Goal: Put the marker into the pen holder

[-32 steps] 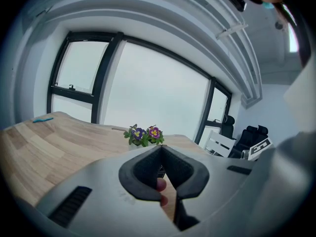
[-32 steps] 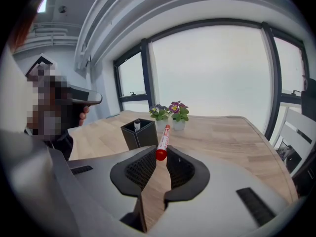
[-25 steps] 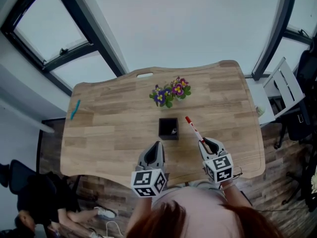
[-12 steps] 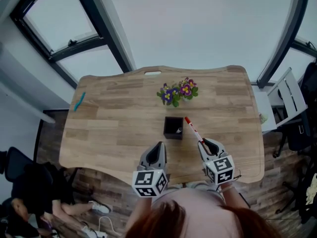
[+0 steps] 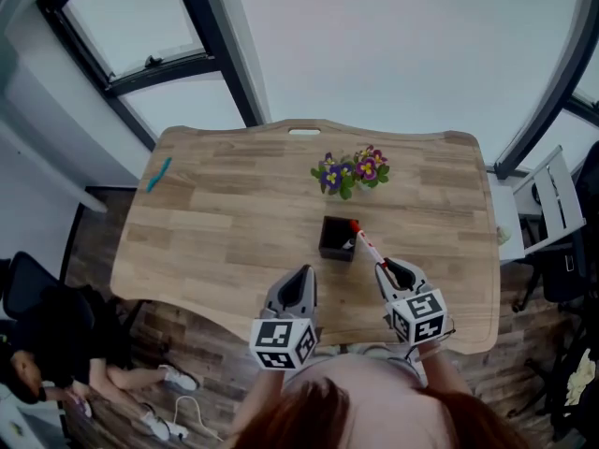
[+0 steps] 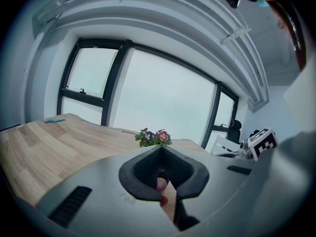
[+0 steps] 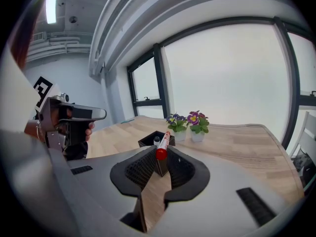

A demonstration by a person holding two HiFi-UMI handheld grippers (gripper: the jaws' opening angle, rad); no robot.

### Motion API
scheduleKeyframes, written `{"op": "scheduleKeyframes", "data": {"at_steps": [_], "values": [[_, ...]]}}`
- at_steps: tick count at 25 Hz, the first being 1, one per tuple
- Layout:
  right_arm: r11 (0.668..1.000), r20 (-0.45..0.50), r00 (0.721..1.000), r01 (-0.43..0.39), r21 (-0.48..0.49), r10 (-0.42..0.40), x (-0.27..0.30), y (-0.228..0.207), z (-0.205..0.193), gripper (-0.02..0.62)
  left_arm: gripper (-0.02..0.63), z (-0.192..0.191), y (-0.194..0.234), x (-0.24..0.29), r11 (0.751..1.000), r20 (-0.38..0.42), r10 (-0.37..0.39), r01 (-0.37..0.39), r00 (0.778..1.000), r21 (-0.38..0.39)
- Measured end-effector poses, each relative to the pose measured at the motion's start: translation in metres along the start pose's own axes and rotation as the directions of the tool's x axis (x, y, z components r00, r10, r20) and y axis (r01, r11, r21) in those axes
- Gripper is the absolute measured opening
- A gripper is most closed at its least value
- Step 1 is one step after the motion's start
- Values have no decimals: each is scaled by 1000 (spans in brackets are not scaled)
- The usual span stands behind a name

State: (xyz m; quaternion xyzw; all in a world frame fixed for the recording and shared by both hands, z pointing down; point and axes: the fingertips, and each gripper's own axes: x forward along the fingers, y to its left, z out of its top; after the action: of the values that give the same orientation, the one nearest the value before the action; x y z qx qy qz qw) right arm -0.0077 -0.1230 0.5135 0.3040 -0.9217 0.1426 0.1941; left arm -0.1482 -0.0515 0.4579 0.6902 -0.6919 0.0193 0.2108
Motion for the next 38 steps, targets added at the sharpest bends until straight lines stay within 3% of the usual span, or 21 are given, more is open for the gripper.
{"op": "scheduleKeyframes", "data": {"at_steps": [16, 38], "values": [[995, 20, 999, -38, 92, 36, 12, -3, 13, 60, 2, -2, 12, -6, 999, 9, 36, -36, 999, -34], [995, 5, 999, -35, 93, 35, 48, -7, 20, 60, 2, 1, 42, -2, 995, 12, 82, -81, 997, -60]]}}
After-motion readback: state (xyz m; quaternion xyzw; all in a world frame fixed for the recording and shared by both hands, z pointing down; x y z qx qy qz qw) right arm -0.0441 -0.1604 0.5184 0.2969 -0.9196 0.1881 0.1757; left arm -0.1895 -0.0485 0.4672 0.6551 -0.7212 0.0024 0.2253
